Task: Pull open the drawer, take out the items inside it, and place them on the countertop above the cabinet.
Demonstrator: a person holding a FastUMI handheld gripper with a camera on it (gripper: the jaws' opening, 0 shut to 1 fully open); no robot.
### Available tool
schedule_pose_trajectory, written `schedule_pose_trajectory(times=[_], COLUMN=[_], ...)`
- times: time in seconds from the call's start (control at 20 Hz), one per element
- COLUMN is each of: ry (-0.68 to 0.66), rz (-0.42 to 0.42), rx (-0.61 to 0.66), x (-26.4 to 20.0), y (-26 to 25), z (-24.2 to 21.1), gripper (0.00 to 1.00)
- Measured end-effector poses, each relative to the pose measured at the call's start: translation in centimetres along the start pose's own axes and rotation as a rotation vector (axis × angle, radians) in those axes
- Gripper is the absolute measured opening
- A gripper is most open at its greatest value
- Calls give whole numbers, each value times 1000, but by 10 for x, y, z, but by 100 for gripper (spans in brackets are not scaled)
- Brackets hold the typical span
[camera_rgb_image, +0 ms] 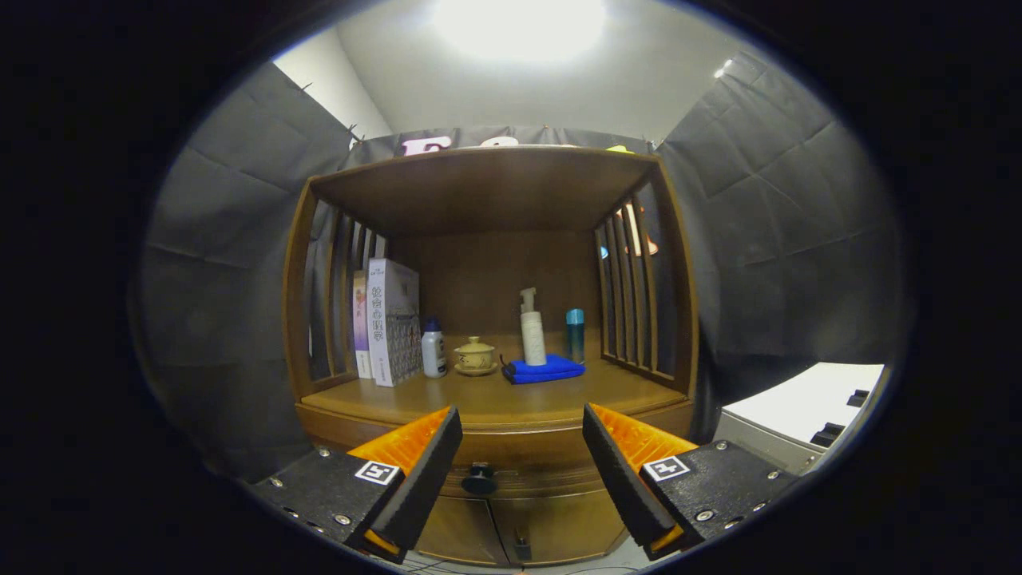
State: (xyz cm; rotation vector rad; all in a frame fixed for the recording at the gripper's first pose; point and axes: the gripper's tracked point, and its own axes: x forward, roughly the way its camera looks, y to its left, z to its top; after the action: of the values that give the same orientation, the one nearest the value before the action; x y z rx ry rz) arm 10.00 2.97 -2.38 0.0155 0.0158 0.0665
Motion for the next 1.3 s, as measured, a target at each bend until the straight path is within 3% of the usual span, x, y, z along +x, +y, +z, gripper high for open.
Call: schedule_pose_trajectory(times=[0.6,1.0,1.3], ry=[93,200,260], rz=[96,95,122], rx=[-9,27,3], x=[53,74,79], y=[30,35,42], z=[-64,-110,-132], gripper=[95,95,80])
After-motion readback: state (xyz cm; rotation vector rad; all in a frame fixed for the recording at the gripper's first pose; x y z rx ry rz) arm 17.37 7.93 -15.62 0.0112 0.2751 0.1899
